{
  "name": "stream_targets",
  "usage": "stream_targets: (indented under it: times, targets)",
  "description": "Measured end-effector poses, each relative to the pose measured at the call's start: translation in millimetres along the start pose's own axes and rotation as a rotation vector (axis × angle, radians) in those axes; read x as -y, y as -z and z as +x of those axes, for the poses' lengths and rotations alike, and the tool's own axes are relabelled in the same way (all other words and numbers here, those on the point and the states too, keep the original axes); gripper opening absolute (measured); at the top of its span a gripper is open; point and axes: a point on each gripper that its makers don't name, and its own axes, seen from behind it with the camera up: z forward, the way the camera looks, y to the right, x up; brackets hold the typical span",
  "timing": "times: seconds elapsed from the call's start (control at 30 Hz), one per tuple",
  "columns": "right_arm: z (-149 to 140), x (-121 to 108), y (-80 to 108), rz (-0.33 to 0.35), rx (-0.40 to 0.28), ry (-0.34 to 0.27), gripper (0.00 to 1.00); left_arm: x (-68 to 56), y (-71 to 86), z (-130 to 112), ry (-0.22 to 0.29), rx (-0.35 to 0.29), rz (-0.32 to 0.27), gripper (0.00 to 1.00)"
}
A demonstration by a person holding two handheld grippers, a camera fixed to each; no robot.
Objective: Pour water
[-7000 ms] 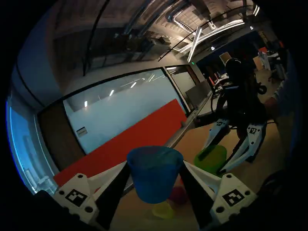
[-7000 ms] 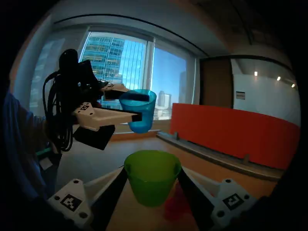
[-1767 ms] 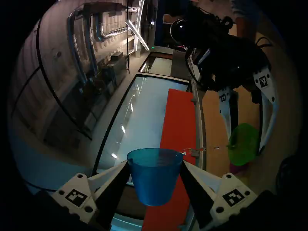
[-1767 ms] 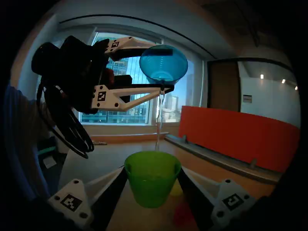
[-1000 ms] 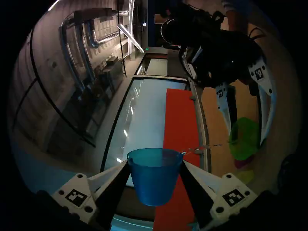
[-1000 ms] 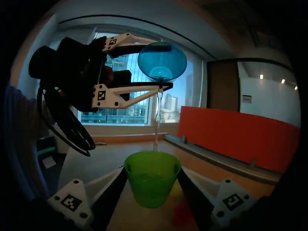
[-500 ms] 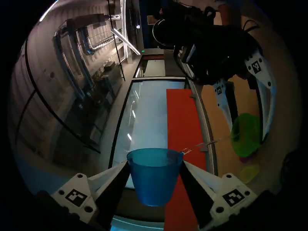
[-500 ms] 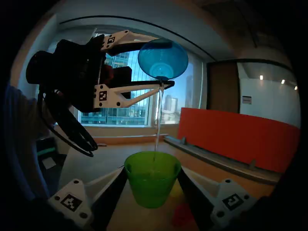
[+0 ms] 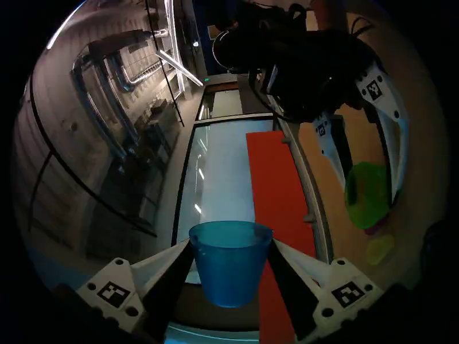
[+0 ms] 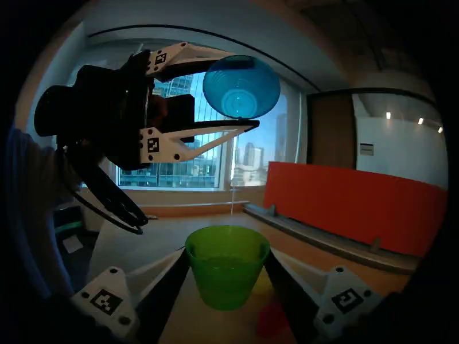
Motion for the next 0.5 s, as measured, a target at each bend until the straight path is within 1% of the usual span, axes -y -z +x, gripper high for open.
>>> stream_targets:
  times: [0.3,0.5]
  targets:
    - [1.2,-2.0,1.5,-0.004,-0.003,-0.002,0.9,2.9,-2.0,5.6,-0.026,-0.009,0.012,0.85]
    - [2.1,-2.0,2.0,-0.005,-0.004,-0.003,0.9,3.4,-1.2,4.9,-0.006,-0.01,0.011,0.85]
